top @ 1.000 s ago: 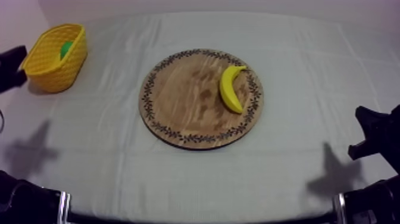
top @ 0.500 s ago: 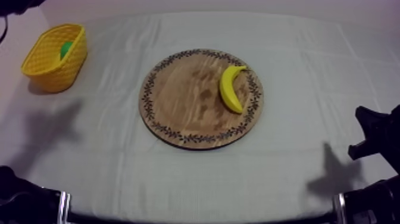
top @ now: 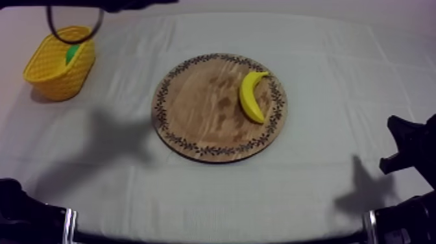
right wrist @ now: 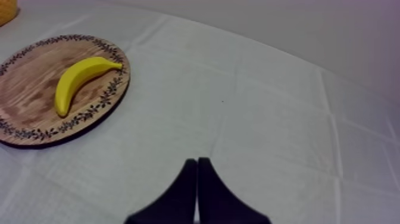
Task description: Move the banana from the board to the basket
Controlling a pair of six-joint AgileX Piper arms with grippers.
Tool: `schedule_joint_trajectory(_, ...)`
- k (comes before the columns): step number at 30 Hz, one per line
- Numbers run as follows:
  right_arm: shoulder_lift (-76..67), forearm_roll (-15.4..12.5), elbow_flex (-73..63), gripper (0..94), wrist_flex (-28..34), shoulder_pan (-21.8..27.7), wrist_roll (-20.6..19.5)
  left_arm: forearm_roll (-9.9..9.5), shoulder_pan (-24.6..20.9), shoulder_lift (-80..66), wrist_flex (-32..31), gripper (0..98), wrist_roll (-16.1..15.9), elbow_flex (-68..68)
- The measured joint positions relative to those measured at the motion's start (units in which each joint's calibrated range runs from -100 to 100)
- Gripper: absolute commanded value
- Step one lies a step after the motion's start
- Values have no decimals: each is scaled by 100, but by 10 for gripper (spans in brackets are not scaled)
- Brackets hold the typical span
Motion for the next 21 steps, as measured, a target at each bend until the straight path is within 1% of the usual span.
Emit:
schedule_joint_trajectory(5, 0, 0, 0, 3, 0, 0, 0, -49, 272, 596, 6, 1, 214, -209)
schedule_joint_trajectory(8, 0, 0, 0, 3, 0, 0, 0, -57, 381, 925, 38, 20, 316, -339)
schedule_joint_trajectory(15, 0, 0, 0, 3, 1, 0, 0, -115, 585, 1594, 89, 109, 536, -688)
schedule_joint_trajectory(21, 0, 0, 0, 3, 2, 0, 0, -298, 713, 2043, 434, 190, 818, -1084)
